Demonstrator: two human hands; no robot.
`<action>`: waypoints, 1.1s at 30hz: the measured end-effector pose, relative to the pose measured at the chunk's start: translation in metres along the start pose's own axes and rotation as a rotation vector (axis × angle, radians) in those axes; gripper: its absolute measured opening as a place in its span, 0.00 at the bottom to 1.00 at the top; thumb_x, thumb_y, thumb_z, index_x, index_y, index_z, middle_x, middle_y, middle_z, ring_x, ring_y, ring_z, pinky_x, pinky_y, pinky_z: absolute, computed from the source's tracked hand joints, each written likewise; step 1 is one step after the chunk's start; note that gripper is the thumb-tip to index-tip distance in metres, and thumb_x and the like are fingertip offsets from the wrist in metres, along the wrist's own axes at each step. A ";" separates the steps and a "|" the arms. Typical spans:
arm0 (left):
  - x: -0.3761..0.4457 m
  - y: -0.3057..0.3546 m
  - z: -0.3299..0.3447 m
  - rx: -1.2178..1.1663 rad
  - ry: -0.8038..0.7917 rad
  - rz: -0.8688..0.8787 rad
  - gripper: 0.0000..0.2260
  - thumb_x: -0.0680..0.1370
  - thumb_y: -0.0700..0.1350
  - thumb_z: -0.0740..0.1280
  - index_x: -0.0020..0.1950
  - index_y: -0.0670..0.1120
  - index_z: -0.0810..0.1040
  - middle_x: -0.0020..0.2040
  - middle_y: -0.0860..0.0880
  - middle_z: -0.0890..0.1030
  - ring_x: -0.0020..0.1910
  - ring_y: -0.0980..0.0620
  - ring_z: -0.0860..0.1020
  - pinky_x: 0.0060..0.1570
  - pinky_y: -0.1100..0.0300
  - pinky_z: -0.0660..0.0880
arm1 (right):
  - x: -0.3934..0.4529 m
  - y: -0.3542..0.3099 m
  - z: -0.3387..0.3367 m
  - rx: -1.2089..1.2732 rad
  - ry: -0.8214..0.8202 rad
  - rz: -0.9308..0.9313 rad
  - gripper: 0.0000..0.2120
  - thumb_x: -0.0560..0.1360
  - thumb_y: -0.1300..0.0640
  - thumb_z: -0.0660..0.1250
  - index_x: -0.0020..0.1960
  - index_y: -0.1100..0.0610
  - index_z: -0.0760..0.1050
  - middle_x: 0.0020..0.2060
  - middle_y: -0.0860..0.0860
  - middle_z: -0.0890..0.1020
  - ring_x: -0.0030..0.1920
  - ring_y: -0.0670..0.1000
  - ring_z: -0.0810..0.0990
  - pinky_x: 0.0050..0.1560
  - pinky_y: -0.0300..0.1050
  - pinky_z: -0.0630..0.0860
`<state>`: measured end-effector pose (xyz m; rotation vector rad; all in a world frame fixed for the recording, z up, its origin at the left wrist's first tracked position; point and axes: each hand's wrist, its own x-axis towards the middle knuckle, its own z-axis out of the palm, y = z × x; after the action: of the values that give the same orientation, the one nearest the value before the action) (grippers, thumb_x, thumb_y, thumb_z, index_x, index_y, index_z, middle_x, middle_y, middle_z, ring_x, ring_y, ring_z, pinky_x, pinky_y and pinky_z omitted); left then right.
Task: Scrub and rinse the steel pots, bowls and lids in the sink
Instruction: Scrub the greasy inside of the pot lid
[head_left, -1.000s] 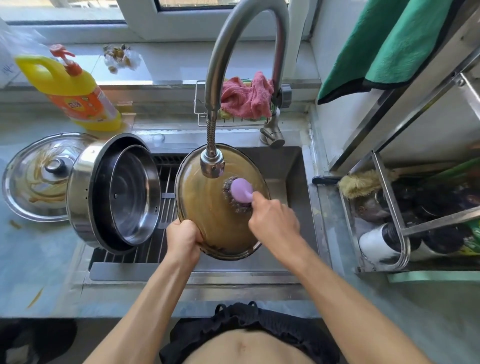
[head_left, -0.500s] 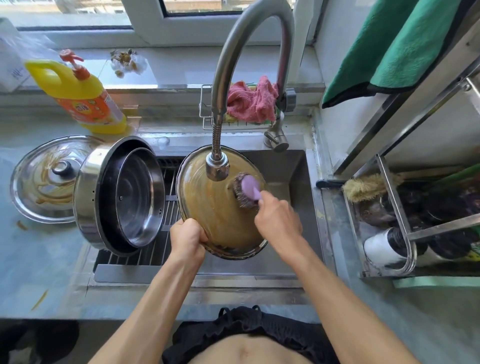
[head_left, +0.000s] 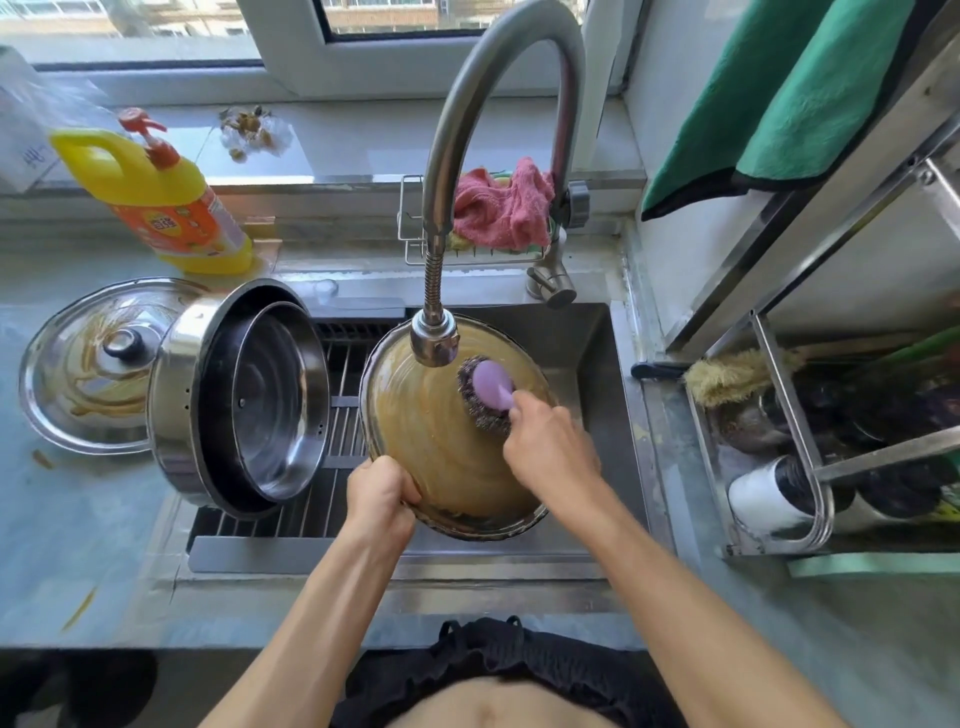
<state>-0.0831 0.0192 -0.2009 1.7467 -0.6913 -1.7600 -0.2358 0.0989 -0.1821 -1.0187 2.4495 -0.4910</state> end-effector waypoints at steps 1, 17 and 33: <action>0.003 0.000 0.000 -0.002 -0.003 -0.002 0.17 0.66 0.21 0.48 0.31 0.43 0.59 0.32 0.46 0.64 0.34 0.47 0.65 0.33 0.59 0.59 | -0.001 0.001 0.000 0.000 0.001 -0.010 0.13 0.82 0.55 0.54 0.62 0.50 0.73 0.50 0.59 0.81 0.51 0.64 0.79 0.42 0.49 0.69; 0.023 -0.009 0.013 0.935 -0.299 0.605 0.11 0.64 0.37 0.57 0.32 0.42 0.79 0.27 0.45 0.76 0.31 0.47 0.73 0.29 0.58 0.68 | -0.009 0.058 -0.016 0.623 0.028 0.377 0.13 0.81 0.50 0.59 0.45 0.56 0.77 0.37 0.53 0.78 0.29 0.47 0.71 0.29 0.40 0.65; 0.013 -0.049 -0.024 1.022 -0.183 1.232 0.23 0.72 0.36 0.61 0.64 0.48 0.83 0.70 0.41 0.76 0.69 0.39 0.72 0.72 0.44 0.65 | -0.039 0.075 -0.009 1.283 0.162 0.791 0.12 0.73 0.67 0.70 0.36 0.59 0.69 0.25 0.54 0.70 0.16 0.44 0.62 0.19 0.35 0.61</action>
<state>-0.0606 0.0456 -0.2446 1.0512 -2.3605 -0.6458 -0.2589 0.1784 -0.2005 0.4899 1.7639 -1.5180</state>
